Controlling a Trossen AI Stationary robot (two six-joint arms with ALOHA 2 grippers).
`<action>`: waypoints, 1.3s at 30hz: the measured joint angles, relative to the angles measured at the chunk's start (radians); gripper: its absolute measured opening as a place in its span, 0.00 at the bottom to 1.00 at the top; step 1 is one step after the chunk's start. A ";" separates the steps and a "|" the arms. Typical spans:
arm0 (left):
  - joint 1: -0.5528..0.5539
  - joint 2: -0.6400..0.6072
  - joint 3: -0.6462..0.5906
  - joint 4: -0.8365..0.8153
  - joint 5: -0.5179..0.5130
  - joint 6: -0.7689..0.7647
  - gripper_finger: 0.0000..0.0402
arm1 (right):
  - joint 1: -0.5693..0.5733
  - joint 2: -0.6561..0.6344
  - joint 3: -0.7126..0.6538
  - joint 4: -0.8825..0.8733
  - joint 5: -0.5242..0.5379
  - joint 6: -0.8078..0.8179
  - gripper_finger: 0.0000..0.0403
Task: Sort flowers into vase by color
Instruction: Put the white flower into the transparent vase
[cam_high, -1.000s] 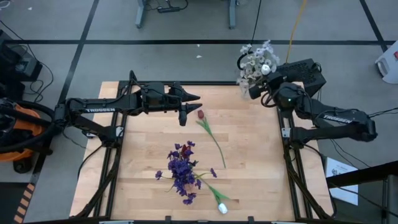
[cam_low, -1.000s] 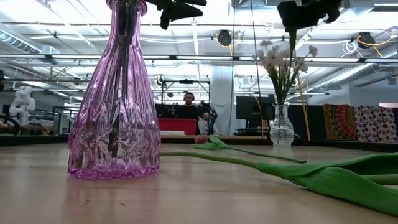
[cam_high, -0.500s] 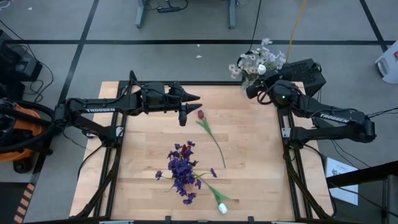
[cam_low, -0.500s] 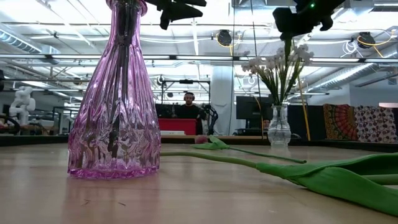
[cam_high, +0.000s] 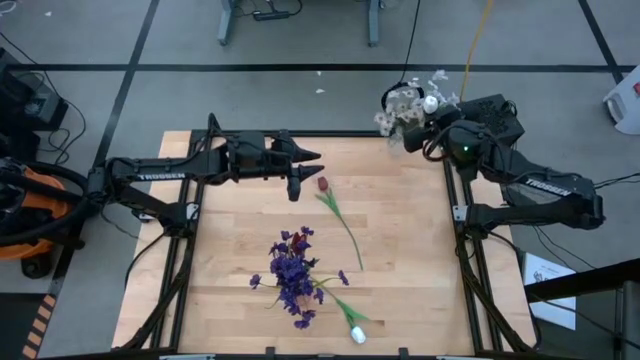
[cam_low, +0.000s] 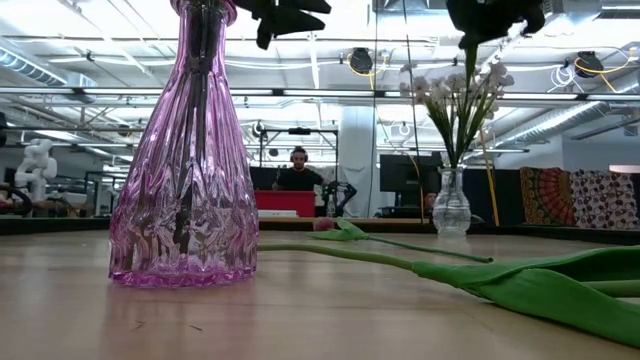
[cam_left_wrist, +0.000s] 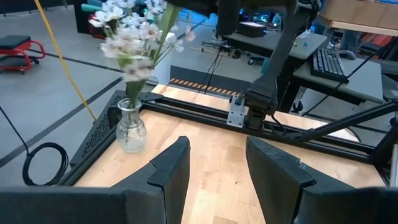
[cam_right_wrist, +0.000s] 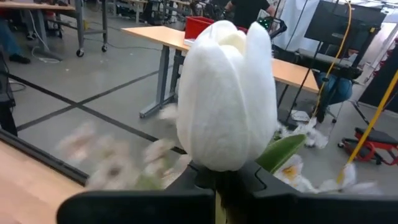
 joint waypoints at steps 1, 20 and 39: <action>0.004 0.000 0.000 0.000 0.000 0.000 0.41 | -0.002 0.008 0.019 -0.014 0.001 -0.005 0.00; 0.023 0.000 0.000 -0.065 0.000 -0.011 0.41 | -0.099 0.115 0.058 -0.033 -0.139 -0.004 0.00; 0.034 0.015 0.000 -0.064 -0.055 -0.010 0.40 | -0.100 0.063 0.058 -0.046 -0.140 0.002 0.00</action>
